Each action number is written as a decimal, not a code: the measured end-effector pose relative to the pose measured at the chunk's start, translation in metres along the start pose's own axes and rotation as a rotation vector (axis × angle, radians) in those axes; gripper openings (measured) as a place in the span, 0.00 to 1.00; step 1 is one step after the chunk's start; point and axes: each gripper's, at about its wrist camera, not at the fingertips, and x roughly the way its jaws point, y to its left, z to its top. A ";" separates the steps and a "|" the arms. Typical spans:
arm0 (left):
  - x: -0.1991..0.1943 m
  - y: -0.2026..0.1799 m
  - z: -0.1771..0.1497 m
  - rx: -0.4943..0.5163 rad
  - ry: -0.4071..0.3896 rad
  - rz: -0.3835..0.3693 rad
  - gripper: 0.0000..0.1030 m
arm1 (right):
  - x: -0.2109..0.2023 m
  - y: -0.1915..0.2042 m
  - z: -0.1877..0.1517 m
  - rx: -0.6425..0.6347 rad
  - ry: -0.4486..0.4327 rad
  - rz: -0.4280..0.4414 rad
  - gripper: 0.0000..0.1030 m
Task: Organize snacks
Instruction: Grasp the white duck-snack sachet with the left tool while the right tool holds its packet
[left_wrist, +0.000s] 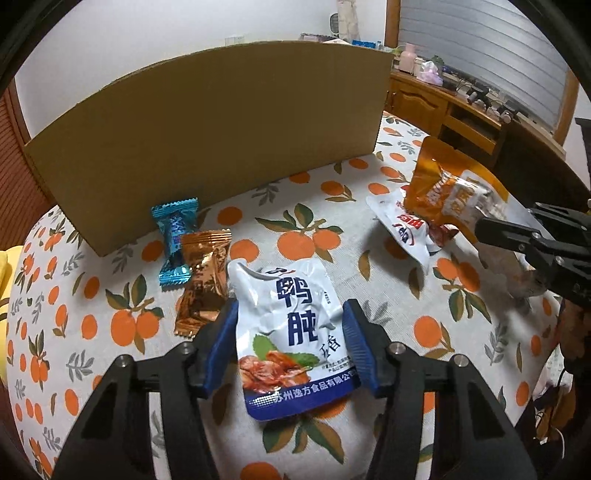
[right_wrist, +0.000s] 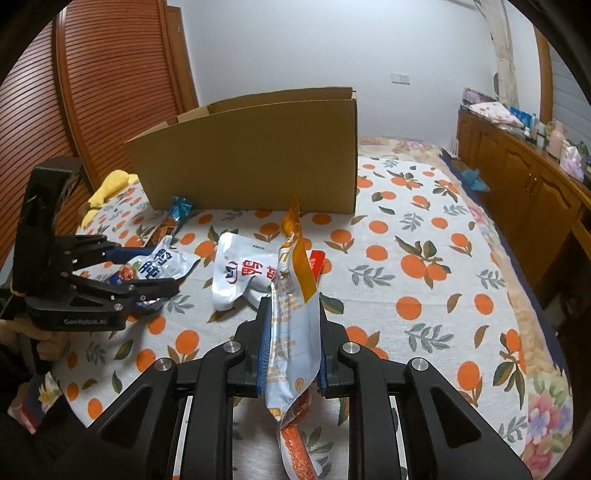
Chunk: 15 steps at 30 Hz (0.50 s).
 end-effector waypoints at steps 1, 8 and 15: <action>-0.002 0.000 0.000 -0.003 -0.006 -0.006 0.54 | 0.000 0.000 0.000 0.000 0.000 0.000 0.17; -0.026 0.011 -0.002 -0.029 -0.056 -0.032 0.54 | -0.002 -0.001 0.003 0.001 -0.007 -0.005 0.17; -0.047 0.013 0.002 -0.024 -0.107 -0.042 0.55 | -0.010 0.000 0.009 -0.006 -0.021 -0.005 0.17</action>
